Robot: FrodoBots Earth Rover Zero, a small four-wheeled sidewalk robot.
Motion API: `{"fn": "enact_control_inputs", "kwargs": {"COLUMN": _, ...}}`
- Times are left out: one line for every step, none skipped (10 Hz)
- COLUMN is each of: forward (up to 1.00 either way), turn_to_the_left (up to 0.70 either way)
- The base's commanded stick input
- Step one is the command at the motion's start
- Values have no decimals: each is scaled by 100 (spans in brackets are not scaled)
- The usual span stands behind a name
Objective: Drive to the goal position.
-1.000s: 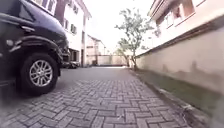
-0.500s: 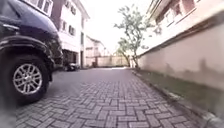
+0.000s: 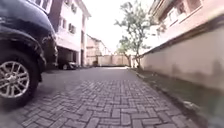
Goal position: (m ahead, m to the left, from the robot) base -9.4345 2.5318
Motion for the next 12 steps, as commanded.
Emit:
{"fn": "enact_control_inputs", "kwargs": {"forward": 70, "turn_to_the_left": -35}}
{"fn": "enact_control_inputs", "kwargs": {"forward": 70, "turn_to_the_left": -35}}
{"fn": "enact_control_inputs", "kwargs": {"forward": 70, "turn_to_the_left": -2}}
{"fn": "enact_control_inputs", "kwargs": {"forward": 70, "turn_to_the_left": 0}}
{"fn": "enact_control_inputs", "kwargs": {"forward": 70, "turn_to_the_left": 0}}
{"fn": "enact_control_inputs", "kwargs": {"forward": 70, "turn_to_the_left": 0}}
{"fn": "enact_control_inputs", "kwargs": {"forward": 70, "turn_to_the_left": 0}}
{"fn": "enact_control_inputs", "kwargs": {"forward": 70, "turn_to_the_left": 0}}
{"fn": "enact_control_inputs", "kwargs": {"forward": 70, "turn_to_the_left": 0}}
{"fn": "enact_control_inputs", "kwargs": {"forward": 70, "turn_to_the_left": 0}}
{"fn": "enact_control_inputs", "kwargs": {"forward": 70, "turn_to_the_left": 0}}
{"fn": "enact_control_inputs", "kwargs": {"forward": 70, "turn_to_the_left": 0}}
